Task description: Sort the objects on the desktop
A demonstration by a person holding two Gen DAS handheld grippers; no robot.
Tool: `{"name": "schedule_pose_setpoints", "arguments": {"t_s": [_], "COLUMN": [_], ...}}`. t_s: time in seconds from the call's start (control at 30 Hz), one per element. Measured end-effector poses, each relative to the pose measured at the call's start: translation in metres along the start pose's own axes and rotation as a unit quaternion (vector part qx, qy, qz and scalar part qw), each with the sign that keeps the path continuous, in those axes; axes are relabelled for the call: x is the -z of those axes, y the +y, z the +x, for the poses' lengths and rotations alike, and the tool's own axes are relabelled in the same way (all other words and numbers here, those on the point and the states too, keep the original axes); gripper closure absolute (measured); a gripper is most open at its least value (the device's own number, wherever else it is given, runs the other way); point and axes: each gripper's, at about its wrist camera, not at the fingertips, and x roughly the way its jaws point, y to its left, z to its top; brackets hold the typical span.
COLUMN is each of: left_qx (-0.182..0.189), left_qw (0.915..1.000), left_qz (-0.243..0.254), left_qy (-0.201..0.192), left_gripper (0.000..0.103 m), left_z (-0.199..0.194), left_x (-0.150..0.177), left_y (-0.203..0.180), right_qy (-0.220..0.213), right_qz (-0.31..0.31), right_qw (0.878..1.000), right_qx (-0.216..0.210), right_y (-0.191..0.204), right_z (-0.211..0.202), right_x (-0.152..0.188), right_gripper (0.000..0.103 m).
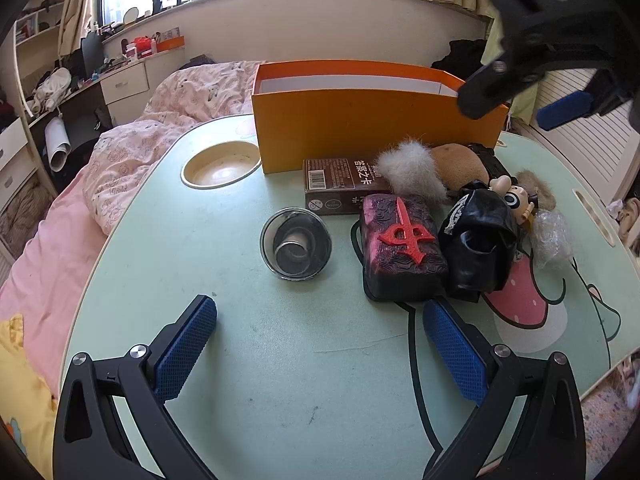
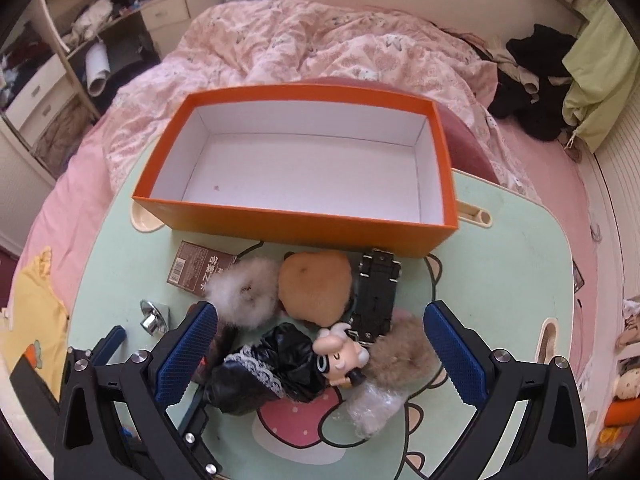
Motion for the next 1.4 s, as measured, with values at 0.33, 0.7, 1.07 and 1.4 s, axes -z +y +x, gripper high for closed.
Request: {"name": "schedule_pose_setpoints", "arguments": {"t_s": [0.33,0.7,1.07,1.4], "left_qx": [-0.001,-0.002,-0.001,0.008], "left_qw": [1.0000,1.0000,1.0000,0.9998], "left_qz": [0.000,0.000,0.000,0.011], "left_qy": [0.000,0.000,-0.002,-0.011], "left_gripper": [0.000,0.000,0.000,0.000], "left_z": [0.000,0.000,-0.001,-0.003], "left_x": [0.000,0.001,0.001,0.003], "left_y": [0.001,-0.001,-0.002,-0.002], "right_qy": [-0.039,-0.119,-0.125,-0.125], "right_qz": [0.044,-0.007,-0.008,-0.008], "right_qw": [0.997,0.993,0.992,0.992], "right_qx": [-0.039,0.010,0.011,0.011], "right_y": [-0.043,-0.041,-0.044,-0.045], "right_z": [0.000,0.023,0.025,0.025], "right_x": [0.101,0.144,0.141,0.141], "right_gripper": [0.000,0.000,0.000,0.000]}}
